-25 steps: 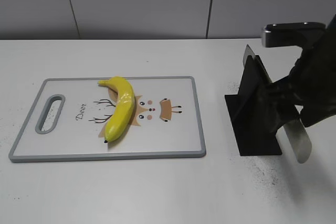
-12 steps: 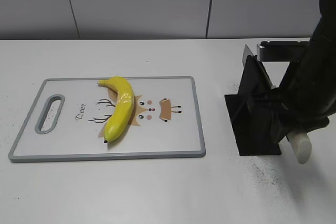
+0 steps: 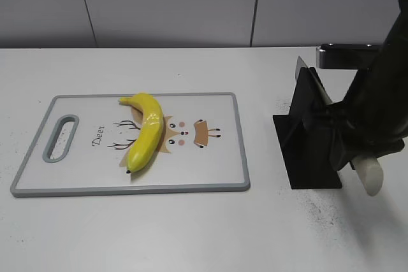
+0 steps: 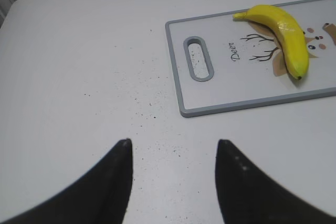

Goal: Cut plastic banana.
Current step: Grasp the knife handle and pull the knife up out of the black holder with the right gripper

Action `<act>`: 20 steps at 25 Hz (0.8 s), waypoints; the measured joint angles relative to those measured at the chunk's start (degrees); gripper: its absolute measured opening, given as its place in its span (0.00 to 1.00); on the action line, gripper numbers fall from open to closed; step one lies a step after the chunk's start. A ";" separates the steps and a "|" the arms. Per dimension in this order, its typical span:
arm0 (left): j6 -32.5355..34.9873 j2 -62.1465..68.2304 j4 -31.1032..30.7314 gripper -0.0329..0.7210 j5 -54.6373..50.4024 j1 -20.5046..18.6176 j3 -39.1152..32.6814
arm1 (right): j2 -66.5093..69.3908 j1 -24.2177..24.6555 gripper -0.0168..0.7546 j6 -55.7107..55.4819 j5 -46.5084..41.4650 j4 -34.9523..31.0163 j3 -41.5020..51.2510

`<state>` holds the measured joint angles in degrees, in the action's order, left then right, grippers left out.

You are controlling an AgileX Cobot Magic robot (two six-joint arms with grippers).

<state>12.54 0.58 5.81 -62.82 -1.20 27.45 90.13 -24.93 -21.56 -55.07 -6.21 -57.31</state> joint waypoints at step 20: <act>0.00 0.00 0.00 0.68 0.00 0.00 0.00 | -9.87 0.00 0.23 -0.46 -4.93 3.25 -4.42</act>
<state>12.54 0.58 5.81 -62.82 -1.20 27.45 80.27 -24.93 -22.02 -60.00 -2.96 -61.73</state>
